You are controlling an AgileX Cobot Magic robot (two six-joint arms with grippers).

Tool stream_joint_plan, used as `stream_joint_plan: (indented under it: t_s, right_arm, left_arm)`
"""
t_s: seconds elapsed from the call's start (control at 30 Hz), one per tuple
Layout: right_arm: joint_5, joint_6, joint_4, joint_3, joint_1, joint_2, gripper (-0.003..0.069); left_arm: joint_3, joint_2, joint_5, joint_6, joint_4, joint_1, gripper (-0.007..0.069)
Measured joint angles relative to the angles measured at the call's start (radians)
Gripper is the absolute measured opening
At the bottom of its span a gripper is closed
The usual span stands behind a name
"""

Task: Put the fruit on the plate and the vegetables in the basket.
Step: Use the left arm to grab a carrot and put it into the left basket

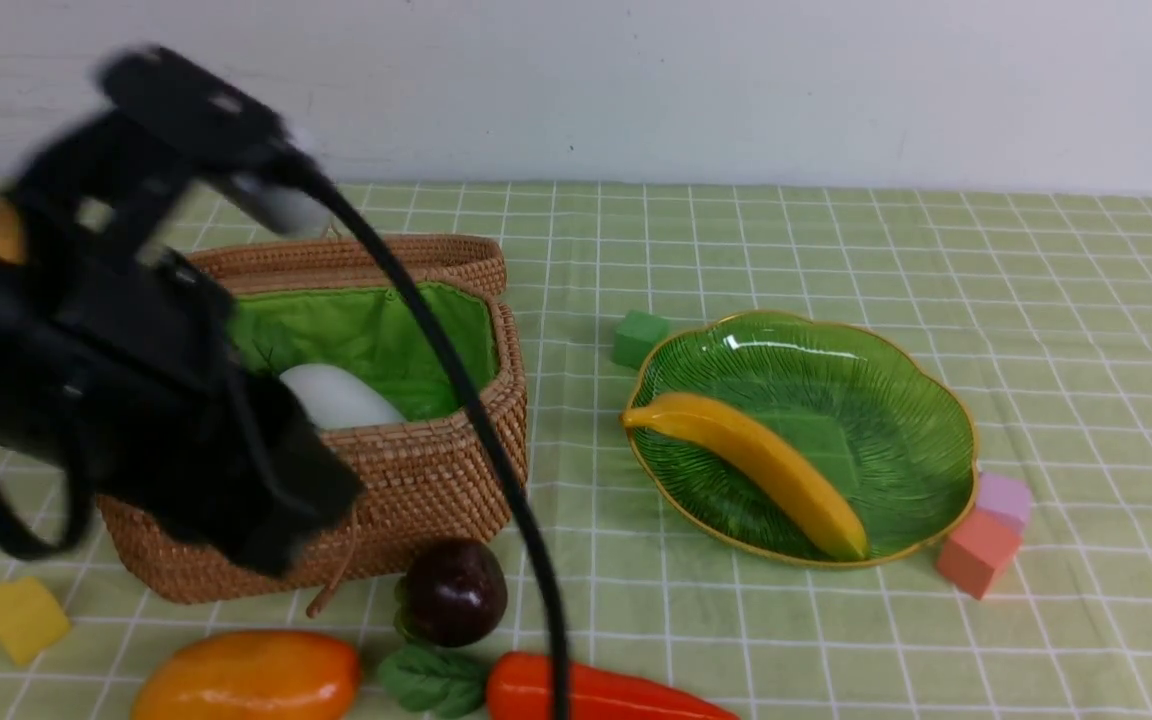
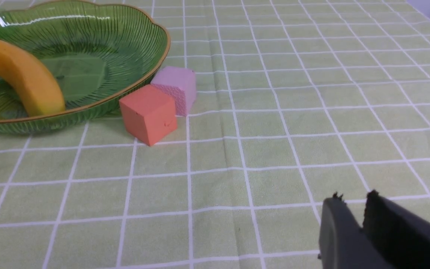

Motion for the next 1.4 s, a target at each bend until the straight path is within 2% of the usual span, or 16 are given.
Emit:
stream_joint_plan:
  t_s: [0.17, 0.3, 0.33, 0.43, 0.53, 0.73, 0.93, 1.17, 1.27, 1.4]
  right_arm:
    - [0.0, 0.0, 0.0, 0.0, 0.0, 0.0, 0.0123]
    - [0.0, 0.0, 0.0, 0.0, 0.0, 0.0, 0.0127]
    - [0.0, 0.0, 0.0, 0.0, 0.0, 0.0, 0.0128]
    - [0.0, 0.0, 0.0, 0.0, 0.0, 0.0, 0.0132]
    - [0.0, 0.0, 0.0, 0.0, 0.0, 0.0, 0.0139]
    - [0.0, 0.0, 0.0, 0.0, 0.0, 0.0, 0.0146]
    - [0.0, 0.0, 0.0, 0.0, 0.0, 0.0, 0.0153]
    - [0.0, 0.0, 0.0, 0.0, 0.0, 0.0, 0.0162]
    - [0.0, 0.0, 0.0, 0.0, 0.0, 0.0, 0.0164]
    - [0.0, 0.0, 0.0, 0.0, 0.0, 0.0, 0.0168]
  left_arm:
    - [-0.001, 0.189, -0.074, 0.048, 0.13, -0.174, 0.0258]
    - [-0.002, 0.308, -0.191, 0.09, 0.325, -0.31, 0.0334]
    - [-0.003, 0.348, -0.241, 0.109, 0.399, -0.352, 0.0374]
    - [-0.005, 0.415, -0.311, 0.138, 0.496, -0.403, 0.0453]
    - [-0.006, 0.483, -0.393, 0.152, 0.52, -0.416, 0.0535]
    - [-0.007, 0.557, -0.442, 0.157, 0.444, -0.396, 0.0582]
    - [-0.007, 0.602, -0.445, 0.181, 0.355, -0.389, 0.0585]
    - [-0.007, 0.651, -0.456, 0.182, 0.342, -0.389, 0.0568]
    - [-0.007, 0.652, -0.454, 0.182, 0.334, -0.389, 0.0514]
    - [-0.007, 0.653, -0.417, 0.182, 0.33, -0.389, 0.0302]
